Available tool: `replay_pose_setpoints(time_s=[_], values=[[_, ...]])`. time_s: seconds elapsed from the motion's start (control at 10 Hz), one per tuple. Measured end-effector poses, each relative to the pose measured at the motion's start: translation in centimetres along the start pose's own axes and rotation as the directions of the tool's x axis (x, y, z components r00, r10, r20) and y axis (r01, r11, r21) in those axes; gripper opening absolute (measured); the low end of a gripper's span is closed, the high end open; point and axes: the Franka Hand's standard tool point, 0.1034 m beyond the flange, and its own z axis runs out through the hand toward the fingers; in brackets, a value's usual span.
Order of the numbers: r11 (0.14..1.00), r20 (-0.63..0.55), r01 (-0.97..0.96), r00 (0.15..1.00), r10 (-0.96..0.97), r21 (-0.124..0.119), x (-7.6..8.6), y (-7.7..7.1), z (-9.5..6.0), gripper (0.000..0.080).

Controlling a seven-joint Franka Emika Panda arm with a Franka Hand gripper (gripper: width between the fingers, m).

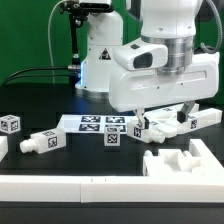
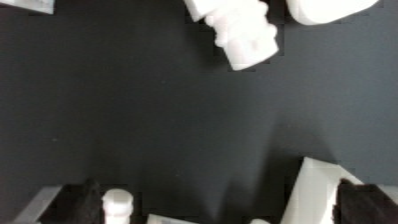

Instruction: Assemble chair

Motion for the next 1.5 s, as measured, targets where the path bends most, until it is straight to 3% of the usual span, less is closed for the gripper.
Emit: replay_pose_setpoints(time_s=[0.3,0.4,0.7,0.8,1.1,1.2,1.4,1.5], values=[[0.975,-0.019,0.219,0.975,-0.220,-0.042,-3.4,-0.3,1.7,0.0649],[0.986,-0.035,0.160,0.986,-0.161,-0.036,-4.1,0.1,2.0,0.0649],[0.986,-0.030,0.164,0.986,-0.165,-0.034,-4.2,0.0,2.1,0.0649],[0.986,-0.015,0.165,0.986,-0.165,-0.029,-5.1,-0.2,2.7,0.0649],[0.982,-0.034,0.184,0.982,-0.186,-0.042,-6.2,0.0,4.5,0.0649],[0.982,-0.034,0.184,0.982,-0.186,-0.042,-6.1,0.0,4.4,0.0621],[0.982,-0.033,0.184,0.982,-0.186,-0.042,-6.2,0.0,4.5,0.0332],[0.982,-0.034,0.184,0.982,-0.186,-0.042,-6.1,0.0,4.5,0.0332]])
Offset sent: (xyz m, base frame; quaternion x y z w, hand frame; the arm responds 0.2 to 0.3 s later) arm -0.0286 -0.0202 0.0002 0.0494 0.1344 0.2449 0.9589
